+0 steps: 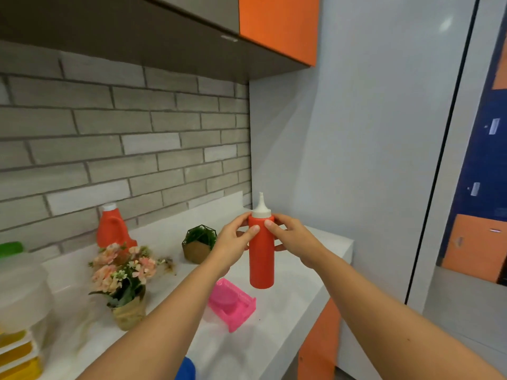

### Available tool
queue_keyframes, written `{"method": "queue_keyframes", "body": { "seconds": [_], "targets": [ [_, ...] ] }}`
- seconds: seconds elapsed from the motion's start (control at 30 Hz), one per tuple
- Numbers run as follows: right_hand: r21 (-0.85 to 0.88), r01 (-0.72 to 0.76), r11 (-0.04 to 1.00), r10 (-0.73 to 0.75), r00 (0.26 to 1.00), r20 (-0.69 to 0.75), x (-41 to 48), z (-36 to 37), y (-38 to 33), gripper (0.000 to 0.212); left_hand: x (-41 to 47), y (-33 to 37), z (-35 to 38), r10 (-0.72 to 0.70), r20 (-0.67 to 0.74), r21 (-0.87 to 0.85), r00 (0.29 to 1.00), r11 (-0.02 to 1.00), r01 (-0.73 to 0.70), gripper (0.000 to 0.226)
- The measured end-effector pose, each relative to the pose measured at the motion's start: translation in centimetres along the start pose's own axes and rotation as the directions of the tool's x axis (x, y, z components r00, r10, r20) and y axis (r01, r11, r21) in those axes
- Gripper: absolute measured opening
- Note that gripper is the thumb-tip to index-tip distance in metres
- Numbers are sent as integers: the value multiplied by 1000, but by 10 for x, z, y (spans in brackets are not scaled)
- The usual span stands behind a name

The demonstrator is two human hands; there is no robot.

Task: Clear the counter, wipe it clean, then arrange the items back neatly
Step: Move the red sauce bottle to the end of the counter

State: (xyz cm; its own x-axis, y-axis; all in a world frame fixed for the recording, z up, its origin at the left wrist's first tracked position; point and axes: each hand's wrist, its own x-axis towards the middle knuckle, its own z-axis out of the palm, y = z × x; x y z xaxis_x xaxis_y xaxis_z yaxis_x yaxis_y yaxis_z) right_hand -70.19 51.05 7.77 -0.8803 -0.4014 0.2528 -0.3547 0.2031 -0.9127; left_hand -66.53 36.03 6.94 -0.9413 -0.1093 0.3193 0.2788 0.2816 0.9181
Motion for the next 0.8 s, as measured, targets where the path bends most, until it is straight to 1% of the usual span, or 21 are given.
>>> {"method": "queue_keyframes", "body": {
  "seconds": [0.23, 0.37, 0.5, 0.63, 0.8],
  "targets": [
    [5, -33, 999, 33, 999, 25, 72, -46, 43, 37, 81, -24, 40, -10, -6, 10, 1000, 1000, 10, 43],
    [17, -25, 1000, 24, 998, 61, 113, -75, 60, 34, 127, -36, 63, -22, -46, -2, 999, 1000, 22, 44],
    [4, -14, 1000, 13, 992, 124, 158, -102, 78, 37, 170, -47, 83, -39, -103, -25, 994, 999, 37, 42],
    [-12, 13, 1000, -11, 985, 171, 199, -106, 94, 37, 201, -64, 86, -75, -168, -44, 983, 997, 68, 41],
    [20, 12, 1000, -16, 974, 227, 246, -97, 115, 39, 240, -86, 74, -109, -194, -46, 975, 994, 102, 36]
  ]
}}
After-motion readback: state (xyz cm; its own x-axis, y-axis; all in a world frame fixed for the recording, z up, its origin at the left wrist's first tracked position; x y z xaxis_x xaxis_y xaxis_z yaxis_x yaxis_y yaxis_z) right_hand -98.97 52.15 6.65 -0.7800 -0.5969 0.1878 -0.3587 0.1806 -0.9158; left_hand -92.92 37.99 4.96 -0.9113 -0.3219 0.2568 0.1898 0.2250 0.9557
